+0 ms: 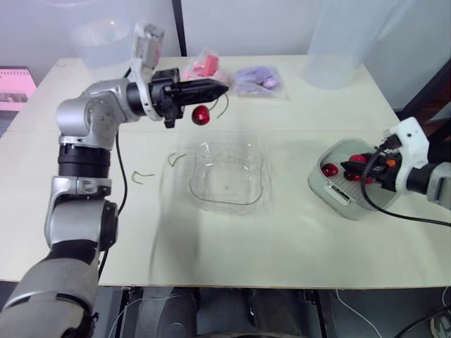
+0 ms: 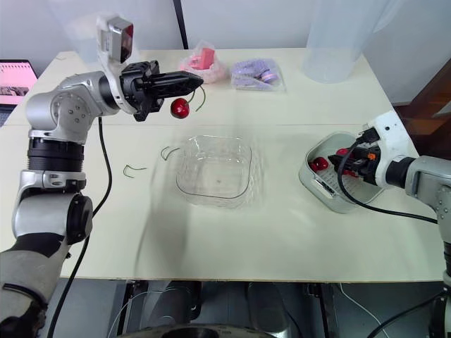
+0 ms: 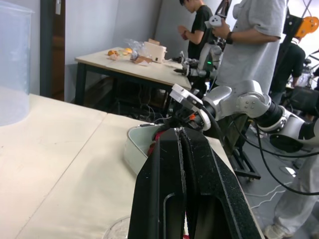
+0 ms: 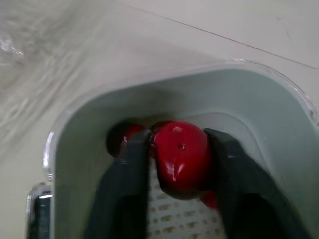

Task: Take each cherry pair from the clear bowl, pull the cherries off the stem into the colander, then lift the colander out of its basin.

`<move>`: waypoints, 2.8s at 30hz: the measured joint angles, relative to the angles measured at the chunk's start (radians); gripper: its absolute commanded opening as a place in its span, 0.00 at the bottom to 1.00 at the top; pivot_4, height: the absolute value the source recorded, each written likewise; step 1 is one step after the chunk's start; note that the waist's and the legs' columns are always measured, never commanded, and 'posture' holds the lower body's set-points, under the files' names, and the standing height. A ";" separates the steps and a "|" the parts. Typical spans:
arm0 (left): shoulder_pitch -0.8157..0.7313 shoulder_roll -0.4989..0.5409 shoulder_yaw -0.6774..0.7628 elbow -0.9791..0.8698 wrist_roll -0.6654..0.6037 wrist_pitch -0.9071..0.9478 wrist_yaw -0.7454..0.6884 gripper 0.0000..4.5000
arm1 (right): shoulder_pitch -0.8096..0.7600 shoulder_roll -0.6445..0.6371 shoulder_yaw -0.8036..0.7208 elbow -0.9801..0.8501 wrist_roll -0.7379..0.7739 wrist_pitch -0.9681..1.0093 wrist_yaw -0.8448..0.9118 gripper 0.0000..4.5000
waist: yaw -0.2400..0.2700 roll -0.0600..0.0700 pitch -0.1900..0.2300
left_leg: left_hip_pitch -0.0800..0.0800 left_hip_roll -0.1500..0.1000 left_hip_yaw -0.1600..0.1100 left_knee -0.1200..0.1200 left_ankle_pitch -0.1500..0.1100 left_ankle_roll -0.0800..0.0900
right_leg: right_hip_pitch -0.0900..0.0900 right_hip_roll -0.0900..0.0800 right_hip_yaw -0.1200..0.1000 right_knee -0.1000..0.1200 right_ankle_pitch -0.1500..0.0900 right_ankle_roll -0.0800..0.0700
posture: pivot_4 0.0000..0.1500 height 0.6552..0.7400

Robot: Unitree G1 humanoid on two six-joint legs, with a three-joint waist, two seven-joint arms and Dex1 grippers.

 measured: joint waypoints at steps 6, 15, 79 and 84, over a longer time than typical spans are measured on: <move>-0.001 0.001 0.003 0.006 -0.003 0.009 0.004 0.00 | -0.098 0.020 -0.033 0.009 0.050 0.048 -0.009 0.85 | -0.003 0.000 0.000 | 0.000 0.000 0.000 0.000 0.001 -0.001 | 0.000 0.000 0.000 0.000 0.000 0.000 | 1.00 0.94; -0.028 -0.026 0.023 -0.065 -0.074 0.102 0.043 0.00 | -0.405 0.598 -0.008 -0.147 0.483 0.299 -0.308 0.99 | -0.010 0.000 0.000 | -0.001 0.001 -0.001 0.000 0.002 -0.004 | 0.000 0.000 -0.001 0.001 0.000 0.000 | 1.00 0.94; -0.089 -0.029 0.120 -0.043 -0.158 0.162 0.135 0.00 | -0.351 0.693 0.346 -0.153 0.524 0.200 -0.518 0.16 | -0.012 0.001 0.000 | 0.000 0.001 -0.002 -0.001 0.001 -0.002 | 0.000 0.000 -0.001 0.000 0.000 0.000 | 1.00 0.94; -0.067 -0.021 0.094 -0.044 -0.129 0.133 0.123 0.00 | -0.358 0.692 0.339 -0.153 0.523 0.200 -0.517 0.16 | -0.012 0.001 0.000 | 0.000 0.001 -0.002 -0.001 0.001 -0.002 | 0.000 0.000 -0.001 0.000 0.000 0.000 | 1.00 0.94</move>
